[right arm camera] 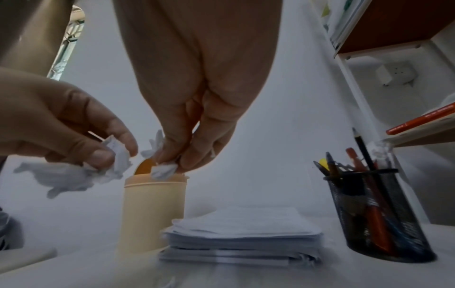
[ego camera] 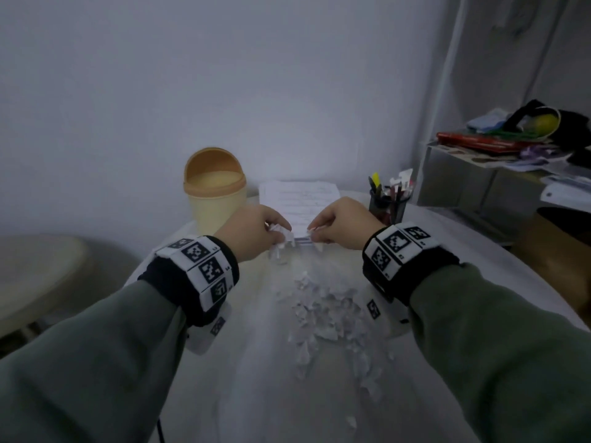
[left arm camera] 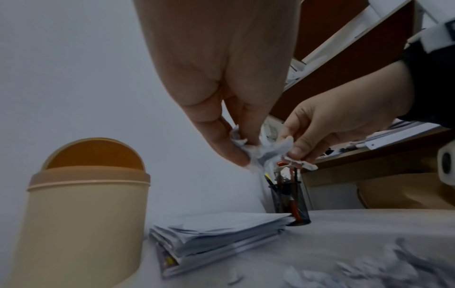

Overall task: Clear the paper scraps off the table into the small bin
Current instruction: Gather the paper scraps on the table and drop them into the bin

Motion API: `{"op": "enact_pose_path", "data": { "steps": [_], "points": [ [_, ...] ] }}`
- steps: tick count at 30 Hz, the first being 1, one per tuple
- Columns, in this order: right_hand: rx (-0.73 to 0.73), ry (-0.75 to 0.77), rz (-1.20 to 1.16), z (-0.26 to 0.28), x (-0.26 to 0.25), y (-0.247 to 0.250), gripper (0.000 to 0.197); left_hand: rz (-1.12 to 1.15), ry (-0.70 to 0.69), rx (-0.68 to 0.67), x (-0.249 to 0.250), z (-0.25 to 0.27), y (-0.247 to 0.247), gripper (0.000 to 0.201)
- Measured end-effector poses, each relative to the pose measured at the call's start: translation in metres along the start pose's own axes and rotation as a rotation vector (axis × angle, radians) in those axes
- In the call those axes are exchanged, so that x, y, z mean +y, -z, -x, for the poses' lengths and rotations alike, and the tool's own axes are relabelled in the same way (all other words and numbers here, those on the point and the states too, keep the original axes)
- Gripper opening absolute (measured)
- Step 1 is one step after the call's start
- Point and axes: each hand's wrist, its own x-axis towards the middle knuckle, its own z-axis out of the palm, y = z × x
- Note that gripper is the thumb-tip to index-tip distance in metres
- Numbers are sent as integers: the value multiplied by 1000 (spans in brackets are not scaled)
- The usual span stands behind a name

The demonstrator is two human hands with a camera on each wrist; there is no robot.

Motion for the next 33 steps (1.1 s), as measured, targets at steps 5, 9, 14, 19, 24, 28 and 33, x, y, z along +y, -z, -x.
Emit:
{"op": "enact_pose_path", "data": {
  "steps": [5, 9, 14, 19, 24, 28, 33],
  "points": [
    [72, 26, -77, -38, -16, -11, 12, 71, 56, 104, -21, -18, 22, 19],
    [122, 60, -134, -73, -32, -18, 11, 96, 81, 200, -40, -39, 46, 19],
    [146, 113, -216, -115, -52, -25, 14, 18, 113, 370, -67, -71, 71, 20],
    [183, 157, -259, -156, -78, -38, 17, -18, 72, 508, -93, -102, 73, 18],
    [135, 178, -197, -190, -91, -62, 19, -43, 6, 537, -121, -122, 60, 19],
    [84, 174, -116, -206, -90, -81, 25, -32, -10, 551, -147, -126, 52, 18],
    [-96, 178, 65, -217, -96, -90, 30, 13, 17, 570, -168, -122, 46, 17]
  ]
}}
